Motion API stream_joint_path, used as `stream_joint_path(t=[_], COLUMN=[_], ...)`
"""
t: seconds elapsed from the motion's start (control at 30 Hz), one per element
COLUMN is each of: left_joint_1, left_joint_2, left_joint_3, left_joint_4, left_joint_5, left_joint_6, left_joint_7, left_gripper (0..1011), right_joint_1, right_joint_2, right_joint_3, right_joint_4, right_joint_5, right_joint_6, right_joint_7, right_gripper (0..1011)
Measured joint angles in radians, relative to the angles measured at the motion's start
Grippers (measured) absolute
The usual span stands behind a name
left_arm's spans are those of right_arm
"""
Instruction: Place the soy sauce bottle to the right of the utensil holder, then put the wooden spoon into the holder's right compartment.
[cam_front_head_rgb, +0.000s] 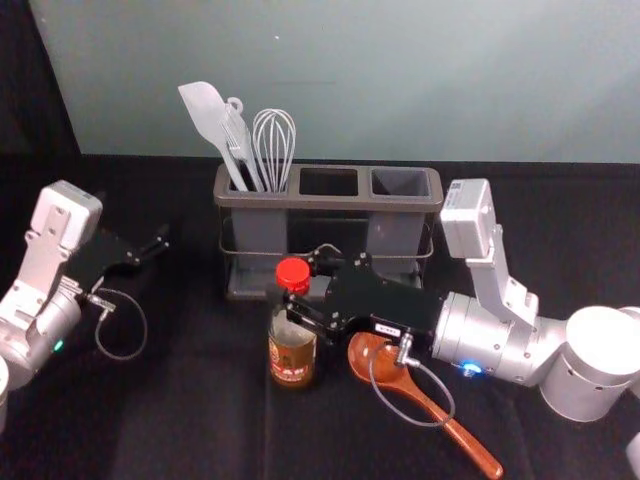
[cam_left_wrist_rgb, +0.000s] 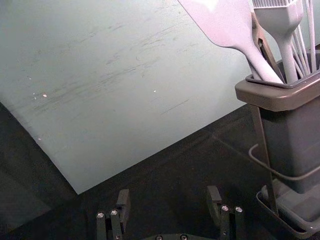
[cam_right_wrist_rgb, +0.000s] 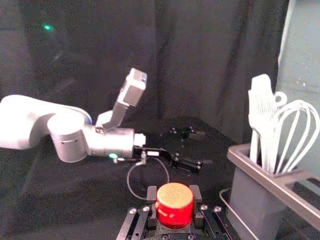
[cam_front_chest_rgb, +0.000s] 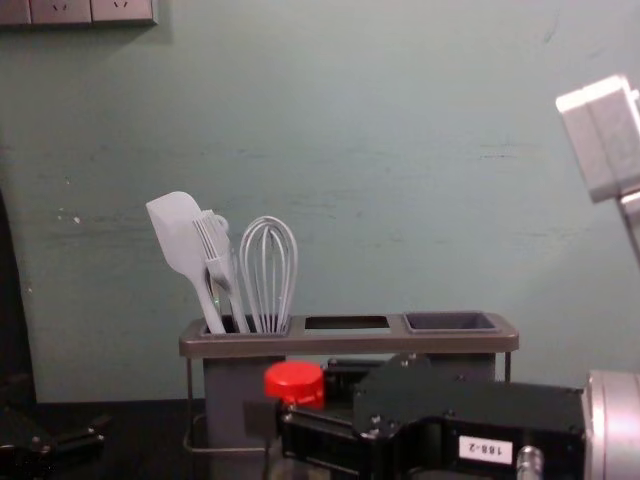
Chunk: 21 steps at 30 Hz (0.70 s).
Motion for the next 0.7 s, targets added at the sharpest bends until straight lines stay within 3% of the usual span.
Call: stream_joint_path(t=[0.37,0.7], left_joint_1=[0.000,0.000], left_joint_2=[0.000,0.000], left_joint_3=[0.000,0.000], left_joint_4=[0.000,0.000], left_joint_5=[0.000,0.000], left_joint_6=[0.000,0.000], left_joint_7=[0.000,0.000], left_gripper=[1005,1005], right_joint_1=[-0.050,-0.162], right_joint_2=[0.061,0.157], right_joint_3=[0.028,0.100], right_joint_4=[-0.133,-0.274], right_joint_5=[0.017,0.033], right_joint_6=[0.026,0.033], right_joint_7=[-0.028,-0.085], right_gripper=[383,383])
